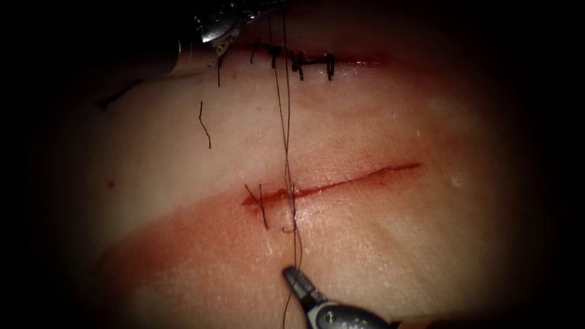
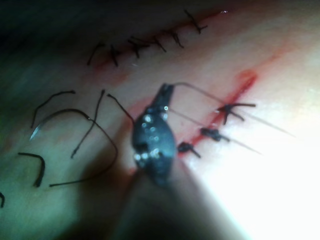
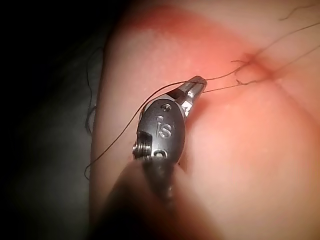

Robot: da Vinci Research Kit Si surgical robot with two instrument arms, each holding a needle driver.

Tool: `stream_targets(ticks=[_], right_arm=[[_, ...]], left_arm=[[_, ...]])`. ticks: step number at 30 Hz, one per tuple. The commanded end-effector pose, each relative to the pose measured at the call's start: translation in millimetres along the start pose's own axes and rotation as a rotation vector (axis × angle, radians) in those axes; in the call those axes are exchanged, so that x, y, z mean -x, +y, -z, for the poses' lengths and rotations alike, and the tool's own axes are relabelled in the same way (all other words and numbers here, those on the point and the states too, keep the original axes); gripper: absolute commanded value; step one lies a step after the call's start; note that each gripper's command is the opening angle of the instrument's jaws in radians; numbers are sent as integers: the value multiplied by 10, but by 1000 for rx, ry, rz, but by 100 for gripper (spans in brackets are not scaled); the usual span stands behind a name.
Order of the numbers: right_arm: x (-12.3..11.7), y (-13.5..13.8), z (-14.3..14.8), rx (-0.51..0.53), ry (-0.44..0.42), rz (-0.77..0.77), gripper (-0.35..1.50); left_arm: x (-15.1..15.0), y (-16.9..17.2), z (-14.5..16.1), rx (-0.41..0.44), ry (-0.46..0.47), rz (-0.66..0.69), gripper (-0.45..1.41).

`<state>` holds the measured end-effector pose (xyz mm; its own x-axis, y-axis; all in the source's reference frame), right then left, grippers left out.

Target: Wound Closure

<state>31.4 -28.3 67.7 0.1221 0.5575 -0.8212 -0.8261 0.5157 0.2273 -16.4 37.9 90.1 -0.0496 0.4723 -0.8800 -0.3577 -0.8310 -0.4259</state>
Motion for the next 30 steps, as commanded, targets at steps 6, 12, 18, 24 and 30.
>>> stream_targets(ticks=[6,12,18,24,30], right_arm=[[11,-9,3,-5,-11,0,-35],[10,-10,6,-10,-14,1,-35],[15,-16,12,-19,-28,8,-35],[30,-20,19,-24,-47,21,-35],[35,-16,28,-31,-55,26,-35]], left_arm=[[-5,-34,-13,-39,-12,-44,-45],[-17,-69,-16,-65,-27,-105,-45],[-8,-78,-22,-83,-43,-129,-45],[15,-68,-41,-67,-70,-155,-45],[38,-65,-46,-60,-94,-184,-45]])
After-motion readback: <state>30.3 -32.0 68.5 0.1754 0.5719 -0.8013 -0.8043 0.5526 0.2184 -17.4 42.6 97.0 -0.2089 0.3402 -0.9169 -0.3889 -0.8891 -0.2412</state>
